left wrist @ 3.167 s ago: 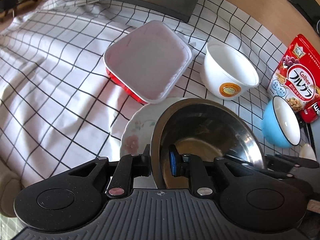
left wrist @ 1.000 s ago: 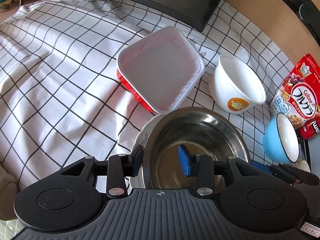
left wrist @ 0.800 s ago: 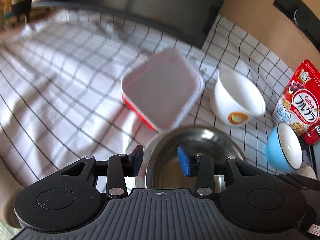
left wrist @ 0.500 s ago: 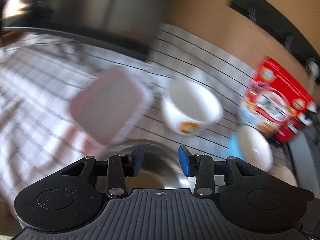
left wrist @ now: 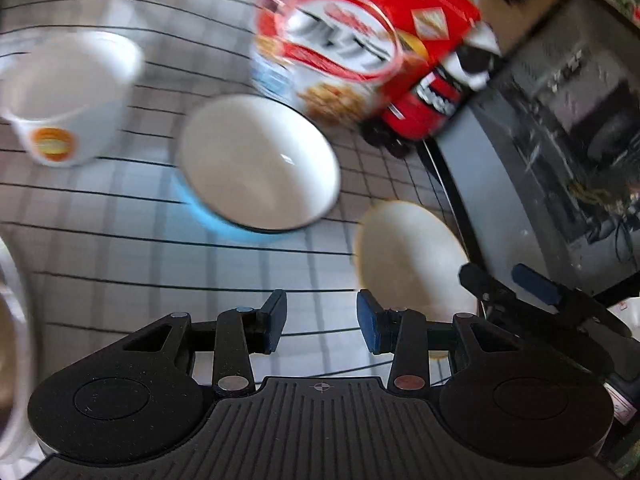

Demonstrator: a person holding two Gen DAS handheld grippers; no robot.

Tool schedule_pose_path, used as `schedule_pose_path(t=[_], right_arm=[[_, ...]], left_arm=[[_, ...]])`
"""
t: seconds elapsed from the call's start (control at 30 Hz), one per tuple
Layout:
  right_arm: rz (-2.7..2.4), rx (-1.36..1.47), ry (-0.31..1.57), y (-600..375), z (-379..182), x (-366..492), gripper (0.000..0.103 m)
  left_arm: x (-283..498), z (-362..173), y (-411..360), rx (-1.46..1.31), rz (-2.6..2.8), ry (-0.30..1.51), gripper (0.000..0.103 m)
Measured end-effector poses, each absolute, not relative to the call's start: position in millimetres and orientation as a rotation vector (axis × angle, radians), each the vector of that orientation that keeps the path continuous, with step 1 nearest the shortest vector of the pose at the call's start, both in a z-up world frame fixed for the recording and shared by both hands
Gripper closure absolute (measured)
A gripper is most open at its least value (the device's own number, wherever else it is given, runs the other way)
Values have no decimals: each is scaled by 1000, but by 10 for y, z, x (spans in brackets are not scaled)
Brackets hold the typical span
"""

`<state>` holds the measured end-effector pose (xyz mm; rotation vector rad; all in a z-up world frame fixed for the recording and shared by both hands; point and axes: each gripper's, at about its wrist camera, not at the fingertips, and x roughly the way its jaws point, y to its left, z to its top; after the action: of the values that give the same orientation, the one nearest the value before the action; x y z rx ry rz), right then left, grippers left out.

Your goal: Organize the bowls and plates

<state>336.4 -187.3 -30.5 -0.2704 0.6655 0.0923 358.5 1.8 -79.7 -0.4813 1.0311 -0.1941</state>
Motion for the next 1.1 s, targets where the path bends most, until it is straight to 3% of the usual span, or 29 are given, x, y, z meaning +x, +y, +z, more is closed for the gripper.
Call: schedule_pose_path(t=[0.43,0.57,0.67,0.7,1.1], right_arm=[[99,-246,782,-2200,-631,3884,31],[123,-248,823,-2160,-740,4053,42],[153,-230,857,-2153,-801,4146,52],[161,-217,873,-2161,-826,4164,60],[255,-158,958,-1919,-752,4047,61]], left_arm=[[4092,-1285,-535,-419,-159,1138,61],[4123,-1405,-580,-430,-170,1171,66],[4117,-1426,-584,-467,-200,1175,84],[4110,-1413,-594,-465,-210,1171,84],[3804,-1295,-323,-401,-180,1210,84]])
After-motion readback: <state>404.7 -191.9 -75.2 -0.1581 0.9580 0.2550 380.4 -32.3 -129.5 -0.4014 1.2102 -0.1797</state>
